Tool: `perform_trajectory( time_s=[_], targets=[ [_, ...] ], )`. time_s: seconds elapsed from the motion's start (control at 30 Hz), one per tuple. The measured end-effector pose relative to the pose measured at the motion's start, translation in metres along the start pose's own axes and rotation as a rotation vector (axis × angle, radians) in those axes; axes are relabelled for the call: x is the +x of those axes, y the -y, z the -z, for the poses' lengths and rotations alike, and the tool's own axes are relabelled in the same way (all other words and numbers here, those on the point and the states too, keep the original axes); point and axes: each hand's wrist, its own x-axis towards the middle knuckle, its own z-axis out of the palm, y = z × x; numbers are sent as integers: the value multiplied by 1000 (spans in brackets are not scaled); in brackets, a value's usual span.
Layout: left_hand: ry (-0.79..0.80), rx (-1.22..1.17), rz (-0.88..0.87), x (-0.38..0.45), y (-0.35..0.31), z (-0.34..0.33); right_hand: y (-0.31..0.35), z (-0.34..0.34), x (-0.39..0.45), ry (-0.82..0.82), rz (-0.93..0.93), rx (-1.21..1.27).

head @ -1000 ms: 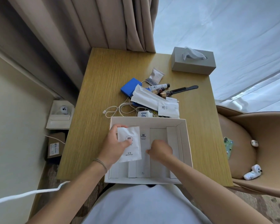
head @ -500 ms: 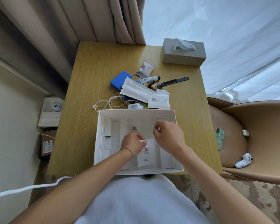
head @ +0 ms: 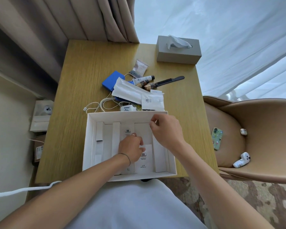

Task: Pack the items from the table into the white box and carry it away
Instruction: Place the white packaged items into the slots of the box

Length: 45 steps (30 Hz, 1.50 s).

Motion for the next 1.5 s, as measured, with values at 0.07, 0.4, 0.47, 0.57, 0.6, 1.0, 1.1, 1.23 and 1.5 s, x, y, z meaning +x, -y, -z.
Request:
perform_trajectory(
  time_s=[0.07,0.4,0.47,0.57,0.6,1.0,1.1,1.23,1.5],
  targets=[
    [19,-22,-9,0,-1,5,-2,9,5,-29,0,37],
    [-96,-392,-93,-27,-12,75,-26,15,93,0,50,145],
    [-145,-441,-113,-31,-13,92,-34,4,114,45,71,110],
    [-199,-501,-107,-29,-13,111,-44,-13,140,78,83,17],
    [-213,-521,-96,-28,-14,115,-47,-18,147,85,88,-12],
    [-273,-548,-65,1,-28,145,-61,-36,174,100,80,-158],
    [-272,-532,-77,16,-28,152,-63,-32,171,52,60,-59],
    [-247,-448,-55,48,-23,157,-65,-21,169,114,-56,195],
    [-171,-115,-62,124,-12,155,-60,18,158,33,-316,1044]
  ],
)
